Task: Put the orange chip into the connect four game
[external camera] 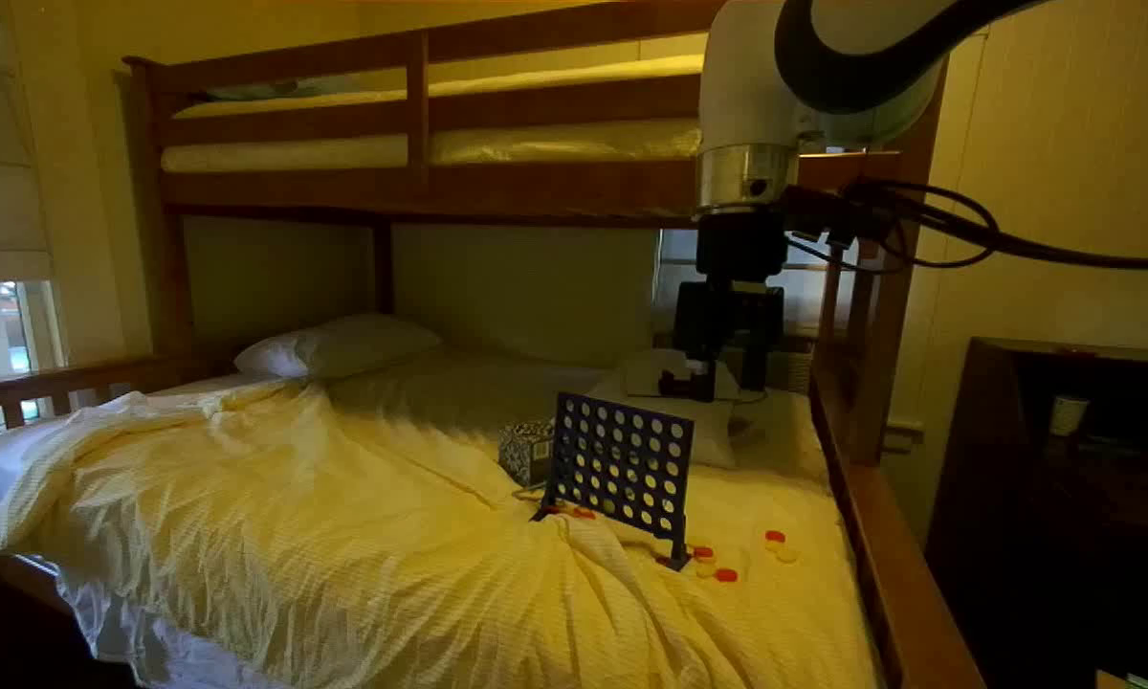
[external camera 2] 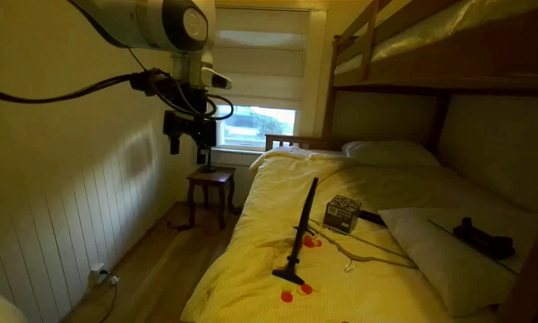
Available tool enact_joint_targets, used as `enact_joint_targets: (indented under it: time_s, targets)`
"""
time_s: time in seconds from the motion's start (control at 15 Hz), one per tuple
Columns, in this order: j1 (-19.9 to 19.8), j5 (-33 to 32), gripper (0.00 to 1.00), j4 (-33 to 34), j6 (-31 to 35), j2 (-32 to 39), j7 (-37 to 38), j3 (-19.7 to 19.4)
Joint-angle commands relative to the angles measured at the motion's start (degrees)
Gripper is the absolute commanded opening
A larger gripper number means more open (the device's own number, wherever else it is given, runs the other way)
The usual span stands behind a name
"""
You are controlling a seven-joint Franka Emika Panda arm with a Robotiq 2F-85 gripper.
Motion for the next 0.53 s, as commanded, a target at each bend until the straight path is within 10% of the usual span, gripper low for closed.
enact_joint_targets:
  time_s: [0.0, 0.47]
  targets:
    - [0.31, -0.12, 1.00, 0.12, -0.12, 0.05, 0.09, -0.28]
    - [-1.25, -1.47, 1.00, -2.90, 1.93, 0.83, -0.65, -1.75]
